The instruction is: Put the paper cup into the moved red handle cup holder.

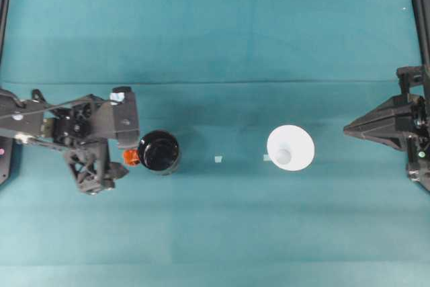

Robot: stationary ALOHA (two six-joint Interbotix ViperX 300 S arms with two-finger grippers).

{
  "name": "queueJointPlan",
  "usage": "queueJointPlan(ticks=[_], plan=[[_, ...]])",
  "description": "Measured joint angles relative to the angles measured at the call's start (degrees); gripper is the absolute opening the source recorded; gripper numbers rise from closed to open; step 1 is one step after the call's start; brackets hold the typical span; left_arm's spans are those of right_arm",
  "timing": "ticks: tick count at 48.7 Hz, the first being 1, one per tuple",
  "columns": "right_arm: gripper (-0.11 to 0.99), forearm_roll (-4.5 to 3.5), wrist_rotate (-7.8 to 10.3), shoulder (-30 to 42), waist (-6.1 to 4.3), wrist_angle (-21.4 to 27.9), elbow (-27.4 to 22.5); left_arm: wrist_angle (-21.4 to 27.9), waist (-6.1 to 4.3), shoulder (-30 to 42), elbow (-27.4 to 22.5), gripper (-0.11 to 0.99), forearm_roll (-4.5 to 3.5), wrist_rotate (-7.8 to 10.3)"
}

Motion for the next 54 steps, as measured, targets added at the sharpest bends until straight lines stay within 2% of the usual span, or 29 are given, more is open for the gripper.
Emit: queueJointPlan(ticks=[22, 29, 34, 38, 43, 46, 48, 54], plan=[[-0.09, 0.00, 0.09, 0.0, -0.09, 0.4, 0.0, -2.6, 0.70, 6.2, -1.6, 0.96, 0.00, -0.09], [-0.09, 0.09, 0.00, 0.0, 0.00, 0.4, 0.0, -2.8, 1.85, 6.3, -1.9, 0.96, 0.09, -0.09], [-0.09, 0.09, 0.00, 0.0, 0.00, 0.4, 0.0, -2.8, 2.29, 6.3, -1.9, 0.92, 0.00, -0.26], [-0.09, 0.00, 0.09, 0.0, 0.00, 0.4, 0.0, -2.8, 2.29, 6.4, -1.9, 0.82, 0.00, -0.26], [-0.09, 0.00, 0.09, 0.0, -0.09, 0.4, 0.0, -2.8, 2.20, 6.4, -1.9, 0.56, 0.00, -0.26], [-0.09, 0.09, 0.00, 0.0, -0.09, 0.4, 0.0, -2.8, 2.02, 6.3, -1.9, 0.36, 0.00, 0.09], [-0.09, 0.09, 0.00, 0.0, -0.09, 0.4, 0.0, -2.8, 2.02, 6.4, -2.0, 0.27, 0.09, 0.26], [-0.09, 0.00, 0.00, 0.0, -0.09, 0.4, 0.0, -2.7, 1.67, 6.2, -2.0, 0.26, 0.09, 0.53]])
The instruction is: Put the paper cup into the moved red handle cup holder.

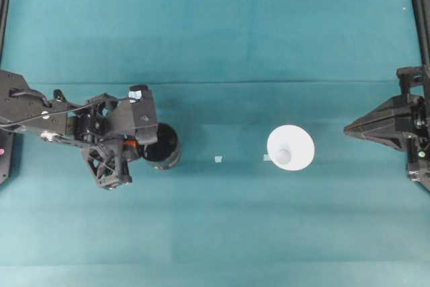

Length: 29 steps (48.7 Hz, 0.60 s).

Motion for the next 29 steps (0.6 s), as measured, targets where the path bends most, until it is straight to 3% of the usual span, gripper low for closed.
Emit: queueJointPlan(ticks=[7, 15, 22, 29], plan=[[-0.09, 0.09, 0.00, 0.0, 0.00, 0.0, 0.0, 0.4, -0.26, -0.9, -1.3, 0.26, -0.09, 0.00], [-0.09, 0.09, 0.09, 0.0, 0.00, 0.0, 0.0, 3.7, -0.26, -1.8, -5.3, 0.26, -0.09, 1.23], [-0.09, 0.00, 0.09, 0.0, 0.00, 0.0, 0.0, 6.4, -0.26, -1.4, -9.9, 0.26, -0.09, 3.52], [-0.09, 0.09, 0.09, 0.0, 0.00, 0.0, 0.0, 7.9, 0.09, 1.9, -15.4, 0.26, 0.00, 7.03]])
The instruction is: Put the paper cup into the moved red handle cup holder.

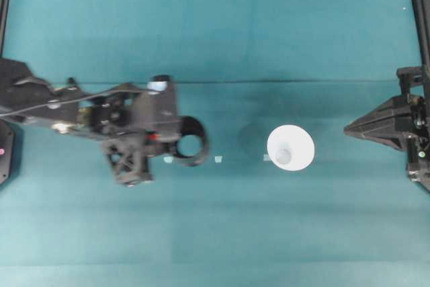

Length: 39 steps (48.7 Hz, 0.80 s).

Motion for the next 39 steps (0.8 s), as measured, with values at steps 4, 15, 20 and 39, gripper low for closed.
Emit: queueJointPlan(ticks=[4, 15, 20, 39], plan=[[-0.09, -0.09, 0.00, 0.0, 0.00, 0.0, 0.0, 1.1, 0.44, 2.2, -2.9, 0.26, -0.09, 2.02], [-0.09, 0.00, 0.00, -0.1, 0.00, 0.0, 0.0, 3.4, 1.41, 8.0, -6.9, 0.26, 0.00, 4.04], [-0.09, 0.00, 0.00, -0.1, 0.00, 0.0, 0.0, 3.6, 1.41, 10.0, -7.3, 0.26, -0.09, 4.04], [-0.09, -0.09, 0.97, -0.1, 0.00, 0.0, 0.0, 1.2, 1.41, 14.0, -7.6, 0.26, -0.09, 4.22]])
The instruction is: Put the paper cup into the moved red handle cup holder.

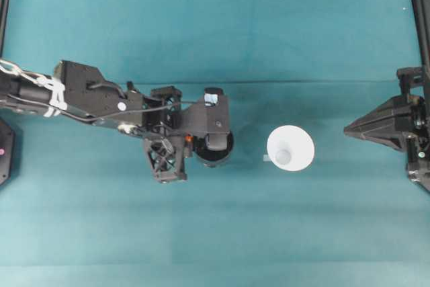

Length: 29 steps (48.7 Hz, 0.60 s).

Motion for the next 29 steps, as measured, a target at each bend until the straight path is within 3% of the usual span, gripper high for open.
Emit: queueJointPlan(ticks=[29], plan=[[-0.09, 0.09, 0.09, 0.1, -0.09, 2.2, 0.0, -2.9, 0.00, 1.5, -0.6, 0.26, 0.09, 0.00]])
